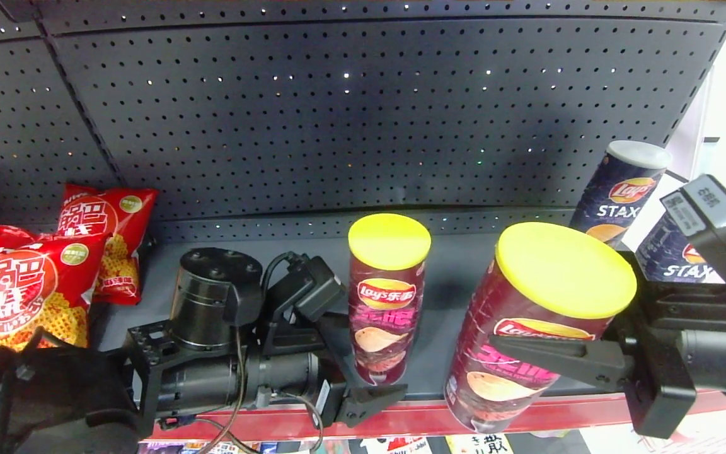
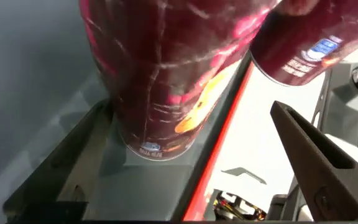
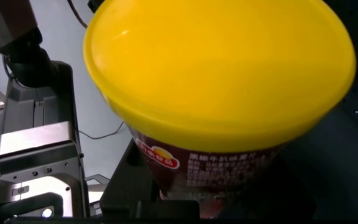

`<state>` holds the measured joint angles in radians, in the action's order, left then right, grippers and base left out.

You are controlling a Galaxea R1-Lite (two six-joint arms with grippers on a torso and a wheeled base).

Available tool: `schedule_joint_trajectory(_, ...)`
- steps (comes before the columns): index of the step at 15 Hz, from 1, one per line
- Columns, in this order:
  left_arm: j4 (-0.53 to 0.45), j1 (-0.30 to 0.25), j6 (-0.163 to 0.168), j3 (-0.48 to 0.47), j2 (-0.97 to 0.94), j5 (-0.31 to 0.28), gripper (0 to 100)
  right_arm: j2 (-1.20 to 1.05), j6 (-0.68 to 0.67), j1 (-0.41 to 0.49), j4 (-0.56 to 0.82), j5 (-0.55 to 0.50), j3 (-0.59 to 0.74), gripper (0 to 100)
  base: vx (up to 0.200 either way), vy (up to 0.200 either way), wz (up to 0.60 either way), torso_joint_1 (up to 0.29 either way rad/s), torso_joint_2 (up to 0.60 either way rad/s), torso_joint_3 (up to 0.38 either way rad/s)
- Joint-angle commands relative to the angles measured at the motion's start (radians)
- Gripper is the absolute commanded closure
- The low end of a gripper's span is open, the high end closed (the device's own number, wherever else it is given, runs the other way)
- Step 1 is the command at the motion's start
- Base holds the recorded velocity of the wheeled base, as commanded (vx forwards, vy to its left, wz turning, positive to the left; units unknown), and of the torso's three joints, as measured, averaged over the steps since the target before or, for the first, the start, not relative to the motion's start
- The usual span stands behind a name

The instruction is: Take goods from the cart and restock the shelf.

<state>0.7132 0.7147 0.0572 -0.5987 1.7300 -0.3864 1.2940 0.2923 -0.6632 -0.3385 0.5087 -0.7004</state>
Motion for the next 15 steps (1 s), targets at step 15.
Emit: schedule_joint_trajectory(15, -0.09, -0.517, -0.004, 0.352, -0.837, 0.009, 0, 0.028, 0.001, 0.045, 0.0, -0.001, -0.008, 100, 0.0, 0.0, 0.0, 0.0, 0.0, 0.0)
